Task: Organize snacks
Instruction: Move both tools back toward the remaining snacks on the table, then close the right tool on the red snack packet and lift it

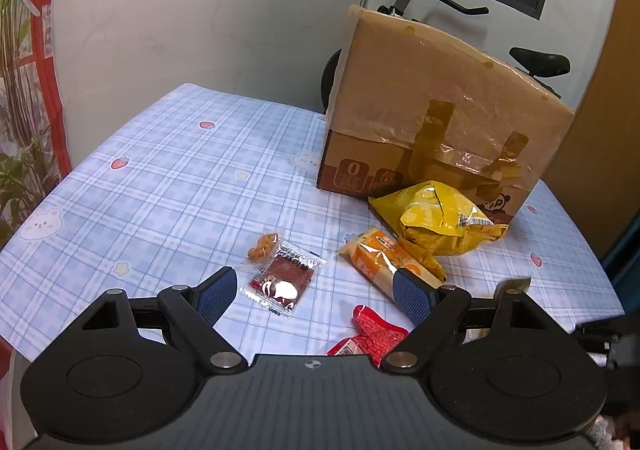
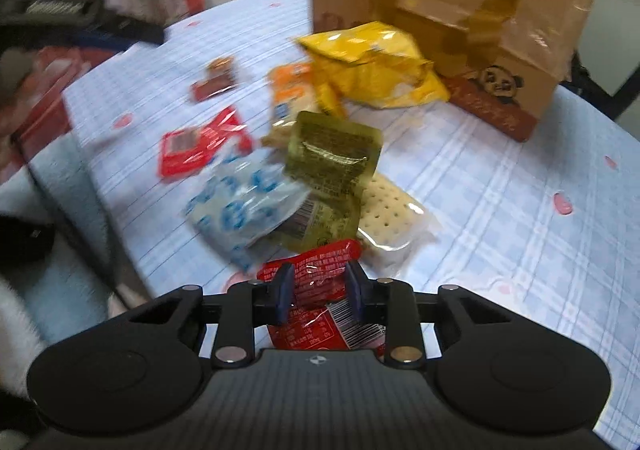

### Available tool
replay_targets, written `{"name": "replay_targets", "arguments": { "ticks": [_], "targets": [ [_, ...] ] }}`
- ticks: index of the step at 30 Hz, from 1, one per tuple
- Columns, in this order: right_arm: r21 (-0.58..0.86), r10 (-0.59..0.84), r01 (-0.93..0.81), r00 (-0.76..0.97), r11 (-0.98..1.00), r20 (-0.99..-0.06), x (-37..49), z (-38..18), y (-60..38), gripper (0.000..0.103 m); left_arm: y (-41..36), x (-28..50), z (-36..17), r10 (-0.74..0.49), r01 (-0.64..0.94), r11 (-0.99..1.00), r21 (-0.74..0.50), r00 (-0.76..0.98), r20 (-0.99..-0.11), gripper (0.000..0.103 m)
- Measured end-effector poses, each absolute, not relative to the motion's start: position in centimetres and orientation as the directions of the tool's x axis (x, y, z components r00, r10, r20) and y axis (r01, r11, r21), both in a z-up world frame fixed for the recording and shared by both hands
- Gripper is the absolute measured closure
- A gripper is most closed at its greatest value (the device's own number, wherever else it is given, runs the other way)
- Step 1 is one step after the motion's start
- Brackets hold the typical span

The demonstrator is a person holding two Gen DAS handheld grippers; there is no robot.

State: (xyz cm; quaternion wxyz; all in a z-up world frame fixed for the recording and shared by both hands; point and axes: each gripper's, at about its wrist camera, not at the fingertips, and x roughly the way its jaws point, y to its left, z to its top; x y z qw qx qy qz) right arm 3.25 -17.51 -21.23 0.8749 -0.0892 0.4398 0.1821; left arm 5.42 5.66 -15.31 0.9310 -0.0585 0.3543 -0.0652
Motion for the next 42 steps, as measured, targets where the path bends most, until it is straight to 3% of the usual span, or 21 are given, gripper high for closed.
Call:
{"name": "replay_targets", "arguments": {
  "ticks": [3,4,6,9,11,24,31,33,35,39,40,42],
  "targets": [
    [-0.002,0.208,-0.335,0.588,0.942,-0.782,4.8,-21.2,-18.7,0.080,5.7,5.5,-15.3,-0.160,0.079,0.985,-0.152,0.741,-0.652,0.016],
    [0.008,0.206,-0.317,0.599,0.948,-0.774,5.2,-21.1,-19.1,0.088,5.6,5.5,-15.3,-0.159,0.078,0.985,-0.152,0.741,-0.652,0.016],
    [0.037,0.210,-0.288,0.599,0.957,-0.773,5.9,-21.1,-19.7,0.088,5.7,5.5,-15.3,-0.160,0.079,0.985,-0.152,0.741,-0.653,0.016],
    [0.015,0.209,-0.308,0.607,0.951,-0.767,5.6,-20.7,-19.6,0.079,5.6,5.8,-15.3,-0.159,0.077,0.985,-0.152,0.737,-0.657,0.016],
    [-0.004,0.213,-0.332,0.615,0.943,-0.759,5.0,-20.5,-19.3,0.055,5.5,5.9,-15.5,-0.159,0.075,0.985,-0.154,0.734,-0.660,0.016],
    [-0.096,0.126,-0.338,0.579,0.936,-0.805,3.3,-21.5,-18.0,0.045,5.2,6.3,-16.1,-0.156,0.068,0.986,-0.155,0.718,-0.679,0.016],
    [-0.024,0.156,-0.287,0.587,0.958,-0.794,3.5,-22.5,-19.6,0.034,4.8,6.5,-16.6,-0.160,0.073,0.986,-0.153,0.707,-0.689,0.016],
    [-0.019,0.162,-0.283,0.601,0.959,-0.782,3.7,-22.6,-20.0,0.035,4.9,6.5,-16.7,-0.156,0.070,0.986,-0.152,0.707,-0.690,0.016],
    [-0.016,0.158,-0.268,0.614,0.963,-0.773,3.9,-22.6,-20.1,0.045,5.0,6.7,-16.8,-0.153,0.062,0.986,-0.155,0.706,-0.691,0.016],
    [-0.010,0.160,-0.262,0.618,0.965,-0.770,4.5,-22.4,-20.1,0.055,5.3,7.0,-16.8,-0.154,0.051,0.985,-0.168,0.710,-0.688,0.017],
    [-0.011,0.158,-0.260,0.619,0.966,-0.769,4.6,-22.4,-20.1,0.059,5.3,7.2,-16.8,-0.153,0.048,0.984,-0.170,0.709,-0.688,0.017],
    [-0.002,0.162,-0.254,0.621,0.967,-0.767,5.2,-22.2,-20.2,0.077,5.3,7.5,-16.9,-0.153,0.046,0.984,-0.172,0.707,-0.690,0.017]
  ]
}}
